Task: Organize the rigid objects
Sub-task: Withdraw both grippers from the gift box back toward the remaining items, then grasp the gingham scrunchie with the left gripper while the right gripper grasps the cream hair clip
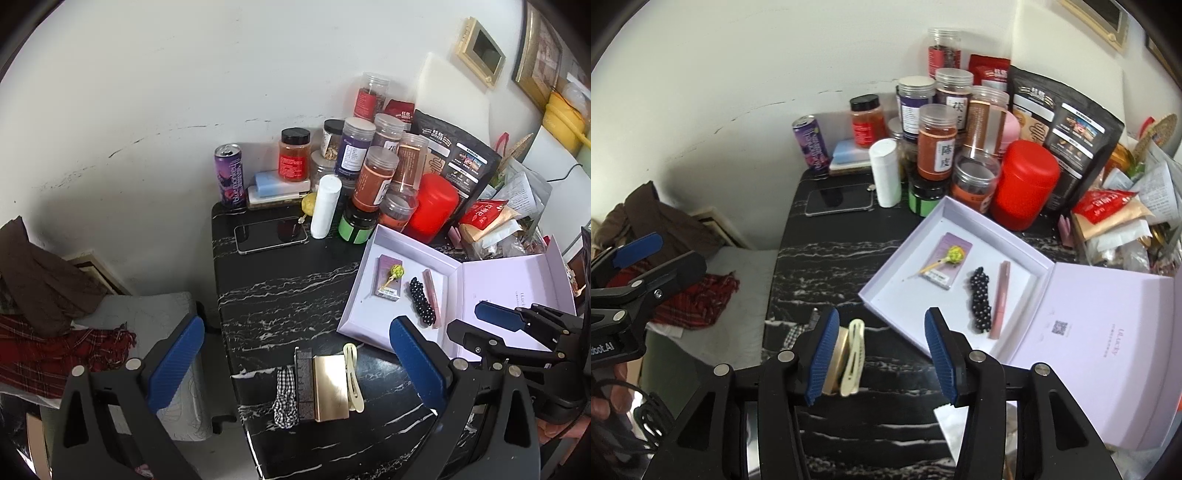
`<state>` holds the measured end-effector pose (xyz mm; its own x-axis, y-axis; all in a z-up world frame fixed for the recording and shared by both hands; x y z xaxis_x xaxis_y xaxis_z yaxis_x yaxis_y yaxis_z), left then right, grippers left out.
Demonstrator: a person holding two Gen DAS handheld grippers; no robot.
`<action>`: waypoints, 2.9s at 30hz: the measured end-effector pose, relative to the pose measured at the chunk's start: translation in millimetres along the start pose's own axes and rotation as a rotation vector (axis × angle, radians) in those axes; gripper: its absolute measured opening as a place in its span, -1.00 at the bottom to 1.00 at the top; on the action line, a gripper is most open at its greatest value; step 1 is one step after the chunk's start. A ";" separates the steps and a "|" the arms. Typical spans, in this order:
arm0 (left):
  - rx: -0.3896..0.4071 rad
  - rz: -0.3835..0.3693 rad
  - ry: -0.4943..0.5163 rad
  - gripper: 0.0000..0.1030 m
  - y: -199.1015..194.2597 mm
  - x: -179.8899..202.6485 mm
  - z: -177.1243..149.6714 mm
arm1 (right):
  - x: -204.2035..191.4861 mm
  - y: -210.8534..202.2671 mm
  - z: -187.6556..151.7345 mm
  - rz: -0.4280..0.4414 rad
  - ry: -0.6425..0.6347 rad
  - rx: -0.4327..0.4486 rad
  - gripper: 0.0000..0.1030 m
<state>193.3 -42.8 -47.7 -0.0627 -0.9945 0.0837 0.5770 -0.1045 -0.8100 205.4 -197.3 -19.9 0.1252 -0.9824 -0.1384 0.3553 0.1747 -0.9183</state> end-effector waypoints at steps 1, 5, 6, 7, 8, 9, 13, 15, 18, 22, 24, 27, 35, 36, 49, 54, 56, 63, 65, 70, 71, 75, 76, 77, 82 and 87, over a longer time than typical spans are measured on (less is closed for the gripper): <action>-0.001 0.002 -0.005 0.99 -0.2 -1.8 -1.3 | -3.3 0.2 -1.6 0.008 -0.006 0.001 -0.06; -0.013 0.021 -0.042 0.99 -0.8 -13.6 -12.0 | -14.2 3.8 -9.2 0.047 -0.016 -0.008 -0.06; -0.008 0.030 -0.052 0.99 -1.4 -17.0 -15.1 | -16.1 5.0 -11.3 0.055 -0.017 -0.011 -0.06; -0.003 0.039 -0.055 0.99 -2.2 -19.5 -17.1 | -18.0 6.3 -13.4 0.062 -0.019 -0.013 -0.06; 0.001 0.056 -0.057 0.99 -2.4 -21.6 -18.6 | -19.6 7.4 -15.0 0.067 -0.022 -0.015 -0.06; 0.005 0.079 -0.056 0.99 -2.8 -24.0 -20.8 | -21.8 9.1 -17.0 0.072 -0.026 -0.018 -0.06; 0.004 0.123 -0.027 1.00 -0.9 -28.1 -28.0 | -28.7 15.3 -23.5 0.088 -0.044 -0.027 -0.06; -0.005 0.130 -0.015 0.99 2.4 -28.6 -32.5 | -31.1 19.4 -26.8 0.096 -0.050 -0.035 -0.06; -0.022 0.121 -0.022 0.99 9.3 -30.5 -41.7 | -34.4 27.2 -32.9 0.107 -0.061 -0.050 -0.06; -0.048 0.110 -0.032 0.99 22.5 -32.8 -53.5 | -36.9 39.4 -42.4 0.118 -0.077 -0.076 -0.06; -0.072 0.105 -0.035 0.99 31.3 -34.7 -61.4 | -36.7 45.6 -47.6 0.118 -0.080 -0.089 -0.06; -0.116 0.102 -0.040 0.99 46.1 -37.4 -75.9 | -35.3 56.3 -55.3 0.122 -0.076 -0.114 -0.06; -0.191 0.150 -0.034 0.99 76.7 -50.8 -108.7 | -32.5 88.2 -74.6 0.107 -0.088 -0.180 -0.06; -0.201 0.142 -0.040 0.99 80.3 -51.8 -111.9 | -32.7 92.1 -77.0 0.107 -0.088 -0.188 -0.06; -0.331 0.078 -0.023 0.92 135.0 -50.5 -146.3 | -25.0 144.0 -103.8 0.110 -0.048 -0.297 -0.06; -0.353 0.076 0.002 0.92 149.0 -49.9 -147.1 | -23.6 160.7 -111.1 0.120 -0.030 -0.335 -0.06; -0.370 0.081 0.021 0.90 154.8 -49.0 -148.7 | -26.0 166.6 -112.5 0.125 -0.039 -0.346 -0.06; -0.386 0.118 0.036 0.79 166.7 -52.8 -150.5 | -27.7 178.5 -111.3 0.125 -0.062 -0.354 -0.06; -0.383 0.122 0.025 0.78 168.1 -55.1 -150.3 | -27.1 181.2 -108.7 0.123 -0.063 -0.352 -0.06; -0.400 0.084 0.003 0.78 171.7 -53.4 -151.6 | -28.6 189.4 -105.8 0.122 -0.069 -0.357 -0.06; -0.399 0.086 0.006 0.78 171.9 -52.6 -151.9 | -28.7 189.6 -105.6 0.122 -0.071 -0.355 -0.06; -0.399 0.100 0.026 0.77 175.8 -50.3 -156.2 | -31.6 190.6 -106.1 0.119 -0.087 -0.351 -0.06; -0.395 0.091 0.013 0.72 175.9 -50.7 -156.6 | -31.9 190.9 -106.5 0.113 -0.093 -0.350 -0.06; -0.394 0.083 0.003 0.68 175.9 -50.9 -157.1 | -31.7 191.1 -106.9 0.108 -0.099 -0.350 -0.06; -0.391 0.036 -0.038 0.34 175.7 -52.8 -157.6 | -29.4 189.5 -111.2 0.108 -0.102 -0.349 -0.06; -0.390 0.050 -0.007 0.19 178.8 -52.3 -159.4 | -29.4 188.6 -113.1 0.097 -0.120 -0.341 -0.06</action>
<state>169.9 -9.1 -289.4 -0.0361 -0.9985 0.0413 0.2266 -0.0484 -0.9728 164.0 -142.9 -230.9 0.2578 -0.9442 -0.2048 0.0100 0.2145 -0.9767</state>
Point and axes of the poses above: each gripper's, at about its wrist camera, not at the fingertips, and y roughly the way its jaws point, x to its right, z to its top, the point moved 8 cm from there along y, roughly the way its jaws point, and after that the axes turned 1 degree about -y, right-handed, at the moved point
